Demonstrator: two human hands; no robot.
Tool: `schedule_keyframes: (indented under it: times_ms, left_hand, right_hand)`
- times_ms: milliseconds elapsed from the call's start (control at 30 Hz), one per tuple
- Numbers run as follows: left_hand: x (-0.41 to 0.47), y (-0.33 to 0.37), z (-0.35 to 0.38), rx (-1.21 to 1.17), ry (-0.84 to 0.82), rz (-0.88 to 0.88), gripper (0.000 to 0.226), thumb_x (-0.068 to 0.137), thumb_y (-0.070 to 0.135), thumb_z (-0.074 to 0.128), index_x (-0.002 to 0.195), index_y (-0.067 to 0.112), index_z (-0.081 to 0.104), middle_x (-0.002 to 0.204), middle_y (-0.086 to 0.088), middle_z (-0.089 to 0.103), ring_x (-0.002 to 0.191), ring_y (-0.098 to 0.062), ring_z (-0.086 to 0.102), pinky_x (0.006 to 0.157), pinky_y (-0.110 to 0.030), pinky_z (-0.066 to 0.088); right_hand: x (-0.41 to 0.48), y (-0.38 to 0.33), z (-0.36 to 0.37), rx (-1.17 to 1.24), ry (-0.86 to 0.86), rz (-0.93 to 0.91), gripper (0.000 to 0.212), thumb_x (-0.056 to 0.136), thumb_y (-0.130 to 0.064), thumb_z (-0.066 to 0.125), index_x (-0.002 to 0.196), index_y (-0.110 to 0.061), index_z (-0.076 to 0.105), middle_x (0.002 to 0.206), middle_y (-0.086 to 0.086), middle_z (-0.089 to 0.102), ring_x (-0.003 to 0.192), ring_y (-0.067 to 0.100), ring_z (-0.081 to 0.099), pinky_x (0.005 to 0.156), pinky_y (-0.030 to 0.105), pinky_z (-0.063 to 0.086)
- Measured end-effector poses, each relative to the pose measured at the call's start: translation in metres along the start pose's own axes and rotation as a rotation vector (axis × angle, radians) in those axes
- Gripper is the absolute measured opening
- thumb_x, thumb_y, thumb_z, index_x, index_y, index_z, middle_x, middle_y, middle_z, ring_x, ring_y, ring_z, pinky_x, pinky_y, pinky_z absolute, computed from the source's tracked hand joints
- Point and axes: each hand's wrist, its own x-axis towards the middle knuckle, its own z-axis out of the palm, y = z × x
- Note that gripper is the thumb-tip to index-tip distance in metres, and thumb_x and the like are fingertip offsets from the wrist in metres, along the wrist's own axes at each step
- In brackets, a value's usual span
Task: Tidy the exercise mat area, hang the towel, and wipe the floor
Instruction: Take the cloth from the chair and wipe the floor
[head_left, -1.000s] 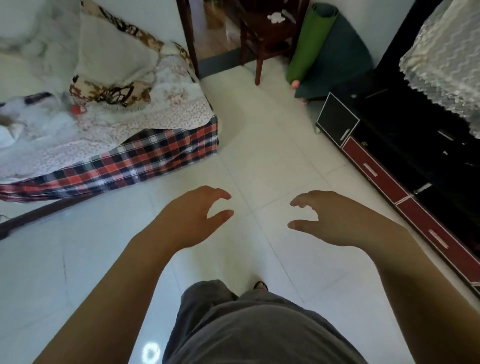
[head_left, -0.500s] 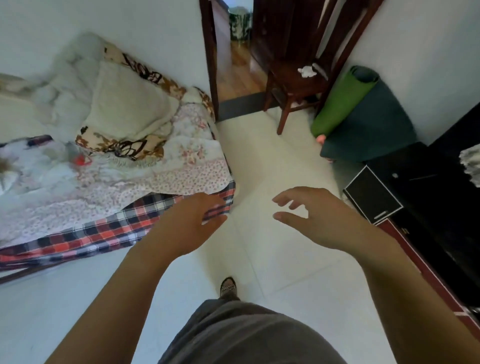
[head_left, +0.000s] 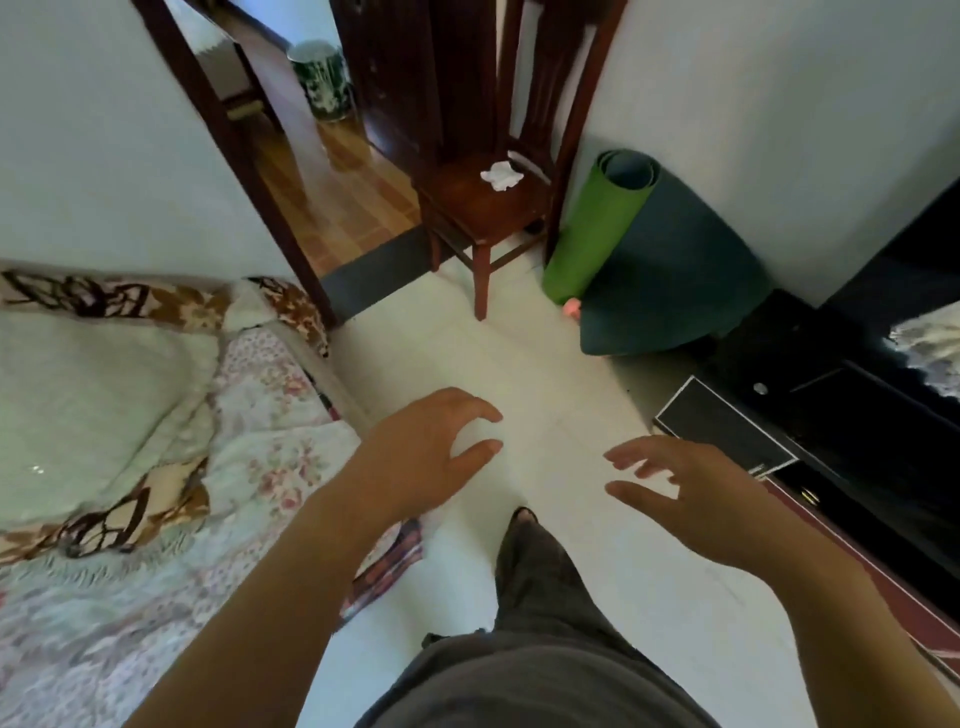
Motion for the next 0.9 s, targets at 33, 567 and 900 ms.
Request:
schedule_keyframes:
  times_ms: [33, 567, 900]
  left_hand:
    - [0.027, -0.008, -0.01, 0.002, 0.003, -0.011, 0.034, 0.091, 0.043, 0.048, 0.123, 0.031, 0.052, 0.128, 0.013, 0.051, 0.117, -0.004, 0.047, 0.101, -0.023, 0.037]
    - [0.337, -0.14, -0.14, -0.085, 0.044, -0.252, 0.037, 0.09, 0.046, 0.048, 0.124, 0.035, 0.049, 0.135, 0.012, 0.047, 0.121, -0.009, 0.045, 0.106, -0.032, 0.037]
    - [0.59, -0.233, -0.271, 0.04, -0.083, -0.095, 0.037, 0.093, 0.041, 0.047, 0.128, 0.029, 0.048, 0.133, 0.009, 0.048, 0.119, -0.009, 0.047, 0.1, -0.027, 0.039]
  right_hand:
    - [0.029, 0.005, -0.013, -0.003, -0.002, 0.008, 0.028, 0.079, -0.052, 0.055, 0.106, -0.043, 0.052, 0.107, -0.022, 0.054, 0.097, 0.001, 0.055, 0.077, 0.011, 0.039]
    - [0.433, -0.066, -0.147, -0.163, -0.216, -0.224, 0.04, 0.087, -0.047, 0.054, 0.124, -0.031, 0.05, 0.125, -0.012, 0.054, 0.105, 0.003, 0.049, 0.075, 0.009, 0.037]
    - [0.656, -0.085, -0.234, -0.087, -0.07, -0.063, 0.037, 0.086, -0.047, 0.057, 0.12, -0.031, 0.054, 0.117, -0.012, 0.058, 0.099, 0.004, 0.052, 0.084, 0.02, 0.043]
